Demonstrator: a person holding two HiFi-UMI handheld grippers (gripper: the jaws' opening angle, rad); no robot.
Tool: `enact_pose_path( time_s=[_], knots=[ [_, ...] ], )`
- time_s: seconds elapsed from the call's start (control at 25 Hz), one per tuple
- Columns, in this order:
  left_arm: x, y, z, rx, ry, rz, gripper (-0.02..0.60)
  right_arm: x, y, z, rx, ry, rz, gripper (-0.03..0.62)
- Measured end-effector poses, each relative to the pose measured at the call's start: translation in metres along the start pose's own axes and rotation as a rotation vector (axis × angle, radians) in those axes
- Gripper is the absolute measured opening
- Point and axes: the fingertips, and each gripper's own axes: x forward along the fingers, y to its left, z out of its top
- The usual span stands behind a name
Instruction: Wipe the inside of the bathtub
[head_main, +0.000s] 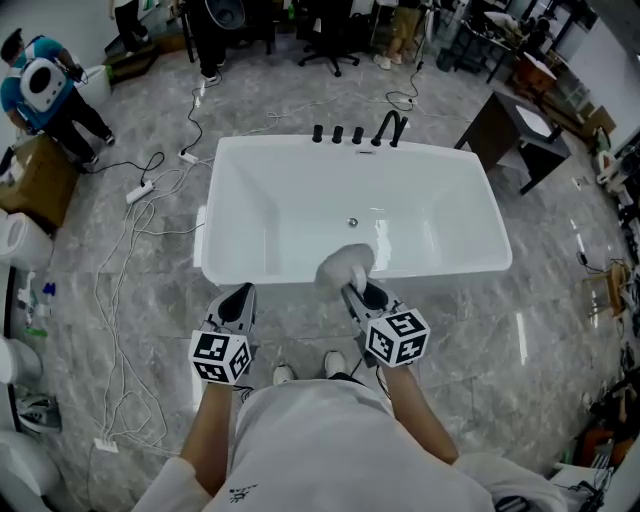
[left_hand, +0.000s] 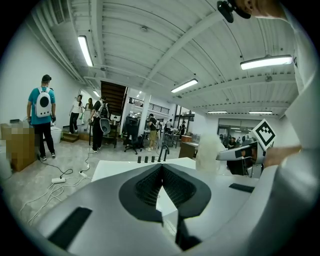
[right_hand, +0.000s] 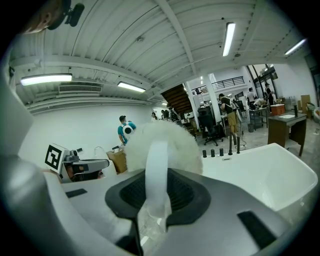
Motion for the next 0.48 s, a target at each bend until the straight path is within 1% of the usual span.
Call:
enact_pose_path(
  time_s=[0.2, 0.48],
  knots=[
    [-0.010, 0.013, 0.000, -0.003, 0.002, -0.017, 0.012, 0.008, 0.017, 0.000, 0.011, -0.011, -0.002, 0.098],
    [-0.030, 0.036, -0.006, 0.004, 0.002, -0.036, 0.012, 0.019, 0.044, -0.006, -0.003, -0.008, -0.025, 0.098]
  ],
)
